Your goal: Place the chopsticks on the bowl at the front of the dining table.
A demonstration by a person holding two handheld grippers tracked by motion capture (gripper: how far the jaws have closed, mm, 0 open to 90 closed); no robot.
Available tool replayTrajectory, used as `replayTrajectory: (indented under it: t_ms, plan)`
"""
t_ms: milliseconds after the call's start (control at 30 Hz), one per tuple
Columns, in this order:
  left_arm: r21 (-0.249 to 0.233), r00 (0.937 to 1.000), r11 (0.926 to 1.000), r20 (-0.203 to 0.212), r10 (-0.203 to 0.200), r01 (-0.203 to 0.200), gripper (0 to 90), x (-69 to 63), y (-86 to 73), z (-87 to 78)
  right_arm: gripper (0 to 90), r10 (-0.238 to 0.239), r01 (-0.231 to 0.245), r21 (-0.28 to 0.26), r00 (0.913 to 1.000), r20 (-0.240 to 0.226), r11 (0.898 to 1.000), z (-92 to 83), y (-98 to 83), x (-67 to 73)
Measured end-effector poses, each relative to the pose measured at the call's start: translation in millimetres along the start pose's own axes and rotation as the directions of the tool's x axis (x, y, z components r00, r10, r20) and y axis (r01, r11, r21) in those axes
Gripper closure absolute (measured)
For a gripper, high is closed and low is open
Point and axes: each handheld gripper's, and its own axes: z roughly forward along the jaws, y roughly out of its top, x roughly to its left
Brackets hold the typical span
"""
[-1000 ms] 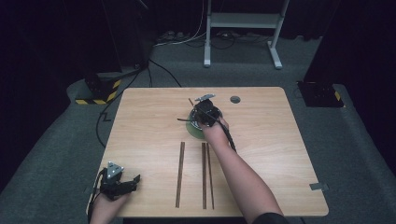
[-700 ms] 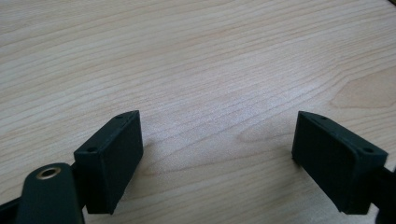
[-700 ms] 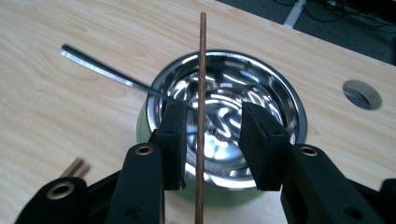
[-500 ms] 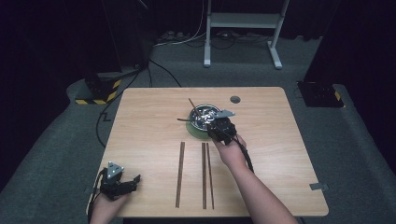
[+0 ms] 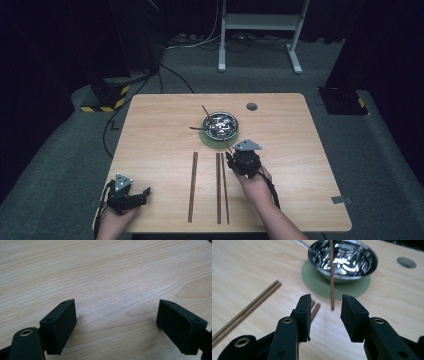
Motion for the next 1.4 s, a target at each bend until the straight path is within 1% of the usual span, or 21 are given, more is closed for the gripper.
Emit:
replayTrajectory:
  t_ms: [33,100,167,300,333,433,500,667,733,833,867,900,1100,1167,1300,1400]
  plan:
    - [0.000,1.0000,1.0000,0.000,-0.001,0.001,16.5,0.0,0.0,0.0,60.2,-0.003,0.003,0.005,1.0000,0.002,1.000,-0.5,-4.2,1.6]
    - [0.000,1.0000,1.0000,0.000,0.000,0.000,16.4,0.0,0.0,0.0,60.6,0.009,-0.009,0.016,0.9999,-0.009,1.000,-0.2,-12.4,4.2]
    - [0.000,1.0000,1.0000,0.000,-0.001,0.001,16.5,0.0,0.0,0.0,60.5,0.005,-0.005,0.030,0.9999,-0.010,1.000,1.7,-20.3,7.8]
    - [0.000,1.0000,1.0000,0.000,0.000,0.000,16.4,0.0,0.0,0.0,60.8,0.007,-0.005,0.057,0.9995,-0.032,0.998,6.8,-30.1,14.0]
    - [0.000,1.0000,1.0000,0.000,0.000,0.000,16.4,0.0,0.0,0.0,61.1,0.012,-0.009,0.065,0.9993,-0.037,0.998,7.7,-31.2,15.8]
    - [0.000,1.0000,1.0000,0.000,-0.001,0.001,16.5,0.0,0.0,0.0,62.1,-0.005,0.008,0.083,0.9990,-0.044,0.996,12.2,-34.9,22.9]
    - [0.000,1.0000,1.0000,0.000,0.000,0.000,16.5,0.1,0.0,0.0,64.0,-0.010,0.015,0.110,0.9987,-0.049,0.994,16.5,-38.4,27.6]
    - [0.000,1.0000,1.0000,0.001,0.000,0.000,16.5,0.1,0.0,0.0,67.9,-0.015,0.022,0.131,0.9985,-0.053,0.991,22.6,-43.4,30.3]
    - [0.000,1.0000,1.0000,0.001,0.000,0.000,16.4,0.1,0.0,0.0,68.6,-0.020,0.027,0.137,0.9981,-0.058,0.990,23.2,-43.9,30.1]
    - [0.000,1.0000,1.0000,0.001,0.000,0.000,16.4,0.1,0.0,0.0,70.7,-0.009,0.017,0.147,0.9982,-0.060,0.989,25.2,-45.3,30.8]
    - [0.000,1.0000,1.0000,0.001,0.000,0.000,16.4,0.1,0.0,0.0,71.5,-0.018,0.027,0.151,0.9977,-0.066,0.988,25.6,-45.4,30.3]
    - [0.000,1.0000,1.0000,0.001,0.000,0.000,16.4,0.1,0.0,0.0,71.8,-0.013,0.022,0.150,0.9981,-0.059,0.988,26.3,-45.8,31.1]
    - [0.000,1.0000,1.0000,0.002,0.000,0.000,16.4,0.2,0.0,-0.1,75.1,-0.029,0.039,0.167,0.9977,-0.062,0.985,29.8,-46.2,29.7]
    - [0.000,1.0000,1.0000,0.002,0.000,0.000,16.5,0.2,0.0,-0.1,76.2,-0.023,0.032,0.167,0.9981,-0.057,0.985,30.0,-46.1,28.6]
    - [0.000,1.0000,1.0000,0.002,0.000,0.000,16.5,0.2,0.0,-0.1,78.9,-0.031,0.038,0.174,0.9985,-0.045,0.984,28.8,-46.4,22.9]
    - [0.000,1.0000,1.0000,0.002,0.000,0.000,16.5,0.2,0.0,0.0,79.6,-0.021,0.025,0.173,0.9994,-0.029,0.985,28.0,-47.7,17.4]
